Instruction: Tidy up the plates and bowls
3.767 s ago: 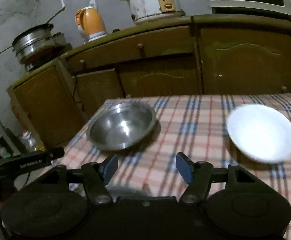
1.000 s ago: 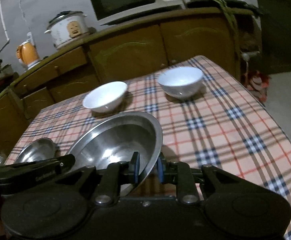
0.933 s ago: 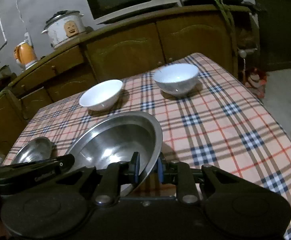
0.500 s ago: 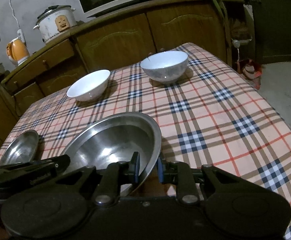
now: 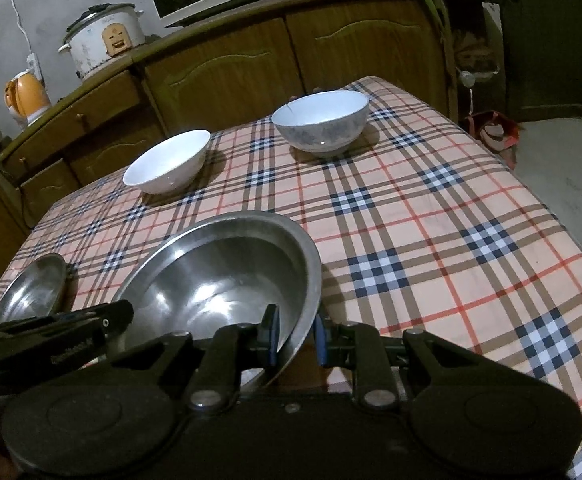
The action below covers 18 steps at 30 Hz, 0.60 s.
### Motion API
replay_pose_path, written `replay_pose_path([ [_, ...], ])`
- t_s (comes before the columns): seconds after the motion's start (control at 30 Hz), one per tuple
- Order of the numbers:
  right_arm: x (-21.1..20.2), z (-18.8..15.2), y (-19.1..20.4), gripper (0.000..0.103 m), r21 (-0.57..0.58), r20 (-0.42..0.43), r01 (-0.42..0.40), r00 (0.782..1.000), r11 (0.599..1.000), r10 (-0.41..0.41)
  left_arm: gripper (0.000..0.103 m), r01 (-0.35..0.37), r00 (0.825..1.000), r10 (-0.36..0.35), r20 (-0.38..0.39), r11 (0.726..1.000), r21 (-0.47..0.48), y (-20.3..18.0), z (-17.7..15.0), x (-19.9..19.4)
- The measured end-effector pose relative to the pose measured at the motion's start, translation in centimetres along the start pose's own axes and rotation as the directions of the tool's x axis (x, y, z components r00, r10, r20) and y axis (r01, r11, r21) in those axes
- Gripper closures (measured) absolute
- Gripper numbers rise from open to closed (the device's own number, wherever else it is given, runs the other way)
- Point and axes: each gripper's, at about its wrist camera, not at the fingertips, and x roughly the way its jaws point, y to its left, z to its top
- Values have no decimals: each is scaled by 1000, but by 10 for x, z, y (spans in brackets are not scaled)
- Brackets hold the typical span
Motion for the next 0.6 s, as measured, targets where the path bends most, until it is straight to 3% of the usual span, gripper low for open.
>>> replay_pose_path([
  [0.43,1,0,1,76,-7,2,20,1000,1000,-20,83,3,1000,-3,7,1000,5,2,3,-3],
  [0.6,-4,4,0,60,-6,29,41,999,999,-41,80,3,1000,-3,14,1000,-15,7,6,-7],
])
